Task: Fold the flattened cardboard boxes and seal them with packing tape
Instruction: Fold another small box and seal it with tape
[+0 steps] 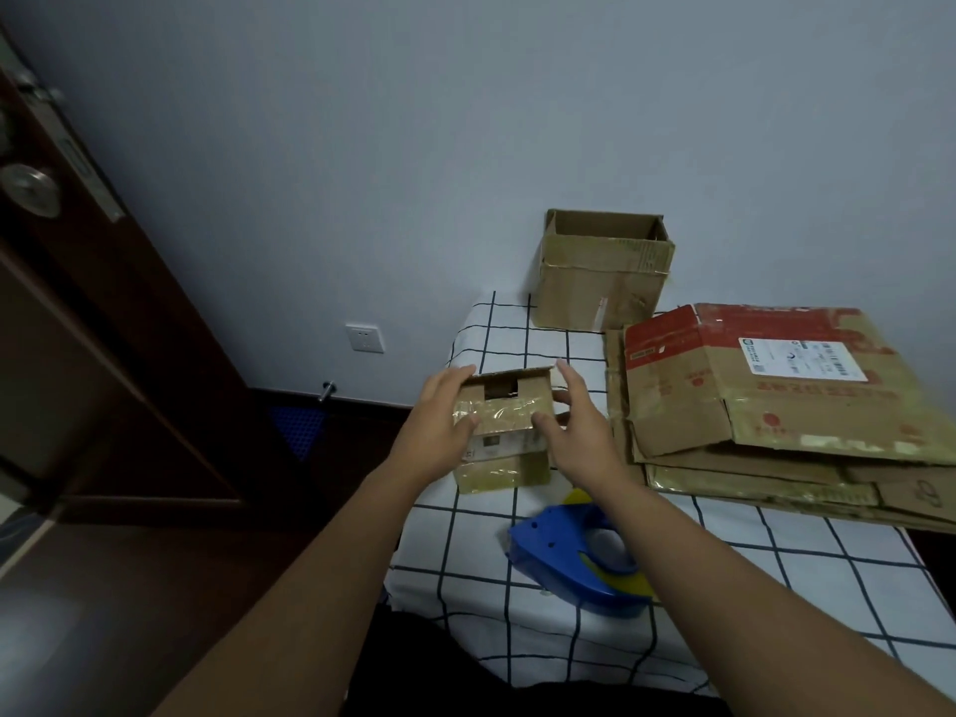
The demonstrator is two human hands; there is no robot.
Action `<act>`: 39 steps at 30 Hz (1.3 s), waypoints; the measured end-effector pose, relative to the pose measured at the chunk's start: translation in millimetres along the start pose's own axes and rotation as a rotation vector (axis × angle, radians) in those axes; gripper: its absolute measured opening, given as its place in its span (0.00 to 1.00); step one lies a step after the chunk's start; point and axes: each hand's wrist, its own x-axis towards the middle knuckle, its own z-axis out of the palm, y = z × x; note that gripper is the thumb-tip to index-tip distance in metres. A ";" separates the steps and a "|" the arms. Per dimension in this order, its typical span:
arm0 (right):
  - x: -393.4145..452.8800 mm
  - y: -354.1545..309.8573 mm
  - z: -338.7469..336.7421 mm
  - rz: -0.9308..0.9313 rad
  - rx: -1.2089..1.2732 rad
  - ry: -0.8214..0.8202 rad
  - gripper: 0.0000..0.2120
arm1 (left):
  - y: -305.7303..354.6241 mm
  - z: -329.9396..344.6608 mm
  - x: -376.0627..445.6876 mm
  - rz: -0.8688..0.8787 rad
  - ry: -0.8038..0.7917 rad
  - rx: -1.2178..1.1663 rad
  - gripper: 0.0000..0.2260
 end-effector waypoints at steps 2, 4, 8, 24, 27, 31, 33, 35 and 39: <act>4.1 -1.7 -3.0 -0.047 -0.041 -0.004 0.35 | 4.1 -2.5 0.0 0.015 0.010 0.017 0.22; 8.3 -3.1 -6.2 -0.078 -0.110 -0.015 0.33 | 7.5 -5.0 -0.6 0.030 0.025 0.021 0.19; 11.0 -10.9 -11.2 -0.071 -0.206 -0.046 0.21 | 13.8 -7.7 -7.4 0.040 0.020 0.060 0.20; -17.2 -13.5 -11.1 -0.287 -0.768 -0.194 0.32 | -2.8 23.0 -33.9 0.158 -0.110 0.329 0.25; -13.0 -6.8 -2.6 -0.356 -0.887 -0.353 0.33 | -2.7 24.9 -28.3 0.165 -0.122 0.357 0.25; -0.5 3.2 7.8 -0.363 -0.895 -0.322 0.28 | -3.5 26.9 -21.2 0.127 -0.137 0.401 0.26; 4.1 4.2 10.5 -0.366 -0.907 -0.329 0.27 | -5.8 27.6 -20.3 0.118 -0.139 0.401 0.26; 5.2 4.8 10.7 -0.366 -0.912 -0.324 0.27 | -8.4 29.1 -20.1 0.119 -0.144 0.409 0.26; 1.7 0.4 5.3 -0.379 -0.883 -0.288 0.30 | -10.2 29.6 -20.4 0.139 -0.122 0.454 0.27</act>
